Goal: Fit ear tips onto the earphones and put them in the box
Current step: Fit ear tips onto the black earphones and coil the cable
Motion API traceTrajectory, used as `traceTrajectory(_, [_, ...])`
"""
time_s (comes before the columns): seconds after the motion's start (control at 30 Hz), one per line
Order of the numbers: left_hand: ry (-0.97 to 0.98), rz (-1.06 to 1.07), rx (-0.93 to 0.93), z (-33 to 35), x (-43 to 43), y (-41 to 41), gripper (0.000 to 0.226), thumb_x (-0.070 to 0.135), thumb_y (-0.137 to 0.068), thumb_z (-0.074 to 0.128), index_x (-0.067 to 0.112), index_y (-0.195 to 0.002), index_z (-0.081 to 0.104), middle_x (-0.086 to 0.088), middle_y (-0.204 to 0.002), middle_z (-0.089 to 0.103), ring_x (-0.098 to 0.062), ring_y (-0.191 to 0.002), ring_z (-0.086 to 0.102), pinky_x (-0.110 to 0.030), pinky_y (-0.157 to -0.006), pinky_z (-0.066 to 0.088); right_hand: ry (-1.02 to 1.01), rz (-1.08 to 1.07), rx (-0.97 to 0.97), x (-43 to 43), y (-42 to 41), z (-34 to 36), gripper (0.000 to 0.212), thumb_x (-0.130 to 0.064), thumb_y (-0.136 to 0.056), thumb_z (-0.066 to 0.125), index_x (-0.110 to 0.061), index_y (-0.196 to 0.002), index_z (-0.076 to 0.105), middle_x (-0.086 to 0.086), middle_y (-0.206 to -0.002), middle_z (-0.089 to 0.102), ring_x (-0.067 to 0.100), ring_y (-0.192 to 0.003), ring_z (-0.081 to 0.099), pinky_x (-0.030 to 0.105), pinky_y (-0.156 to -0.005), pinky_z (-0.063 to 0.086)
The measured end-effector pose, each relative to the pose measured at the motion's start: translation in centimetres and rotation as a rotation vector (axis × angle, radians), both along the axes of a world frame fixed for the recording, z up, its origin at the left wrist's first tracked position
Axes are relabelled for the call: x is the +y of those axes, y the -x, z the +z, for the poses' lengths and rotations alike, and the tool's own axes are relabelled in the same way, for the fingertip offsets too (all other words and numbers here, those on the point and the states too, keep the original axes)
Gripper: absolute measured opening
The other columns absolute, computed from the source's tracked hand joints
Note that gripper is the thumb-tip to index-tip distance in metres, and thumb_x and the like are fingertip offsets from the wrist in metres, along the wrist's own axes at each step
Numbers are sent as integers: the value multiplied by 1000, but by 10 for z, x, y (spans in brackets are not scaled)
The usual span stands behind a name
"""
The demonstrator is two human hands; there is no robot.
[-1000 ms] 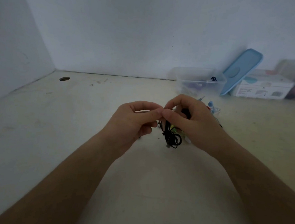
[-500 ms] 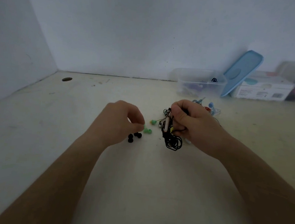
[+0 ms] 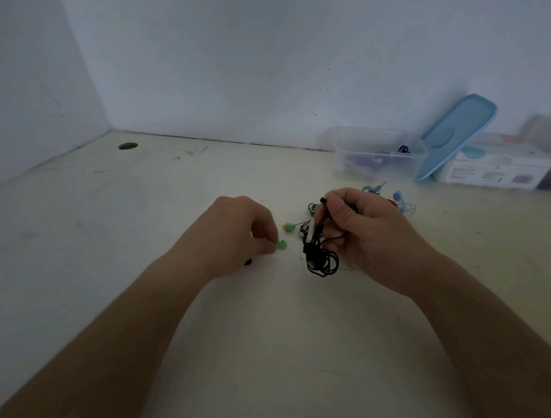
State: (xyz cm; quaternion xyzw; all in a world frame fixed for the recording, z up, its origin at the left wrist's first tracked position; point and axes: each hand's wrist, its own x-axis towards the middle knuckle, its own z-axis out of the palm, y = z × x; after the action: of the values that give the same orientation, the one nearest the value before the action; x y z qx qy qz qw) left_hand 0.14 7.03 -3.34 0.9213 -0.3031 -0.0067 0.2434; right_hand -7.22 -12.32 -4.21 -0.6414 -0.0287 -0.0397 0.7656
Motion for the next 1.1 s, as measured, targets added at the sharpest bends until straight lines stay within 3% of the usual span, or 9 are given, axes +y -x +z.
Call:
traceTrajectory(0.13, [323,35,-13,7,-3,6,9,22,-83,77,28,-80,72,16,-78,70,0,-67,65,-8,-61,48,83,10,3,0,1,-1,23,-12,-102,45,-5,-84,57,10,-74,56,9,-54,43,20,-51,41])
traceTrajectory(0.27, [734,0,272,13,-8,17,11,4,-82,76,11,-89,73,0,-83,77,-13,-77,73,-22,-74,57,130,-12,-19,-1,0,-1,13,-14,-96,53,-7,-89,61,3,-70,61,7,-51,47,22,-51,41])
traceTrajectory(0.4, [810,51,459,4,-14,19,15,10,-78,80,19,-90,77,-2,-92,77,-24,-93,72,-46,-86,57,71,-25,-39,-2,1,2,19,-20,-81,62,-4,-93,64,4,-68,64,9,-50,49,22,-50,43])
traceTrajectory(0.43, [843,59,517,2,-16,19,16,9,-78,80,19,-89,77,-4,-94,77,-29,-96,71,-47,-90,55,48,-22,-39,-2,1,2,19,-18,-81,63,-4,-93,64,5,-68,64,9,-50,48,21,-50,43])
traceTrajectory(0.53, [1003,38,718,2,-20,20,20,-5,-81,70,6,-97,74,-12,-96,76,-27,-98,72,-29,-89,57,-9,-14,-36,-2,2,1,16,-15,-79,65,-5,-92,63,8,-68,64,10,-49,46,20,-48,43])
traceTrajectory(0.63, [1103,21,843,3,-22,22,20,-9,-87,60,-1,-102,71,-14,-94,76,-21,-91,74,-21,-80,58,-26,-27,-47,-2,1,1,16,-15,-76,68,-6,-88,65,9,-69,66,9,-48,48,19,-49,43])
traceTrajectory(0.93, [1119,32,838,5,-20,21,19,-7,-85,63,1,-101,71,-14,-96,76,-18,-88,74,-18,-74,58,-1,-58,-29,-2,4,4,20,-14,-73,69,-6,-92,70,14,-78,74,11,-54,55,19,-51,46])
traceTrajectory(1.1, [1104,13,820,5,-19,21,30,7,-65,73,6,-95,71,-13,-92,76,-21,-87,75,-19,-72,57,41,-71,-37,-2,4,5,21,-16,-71,71,-9,-91,73,16,-82,74,15,-54,48,20,-50,47])
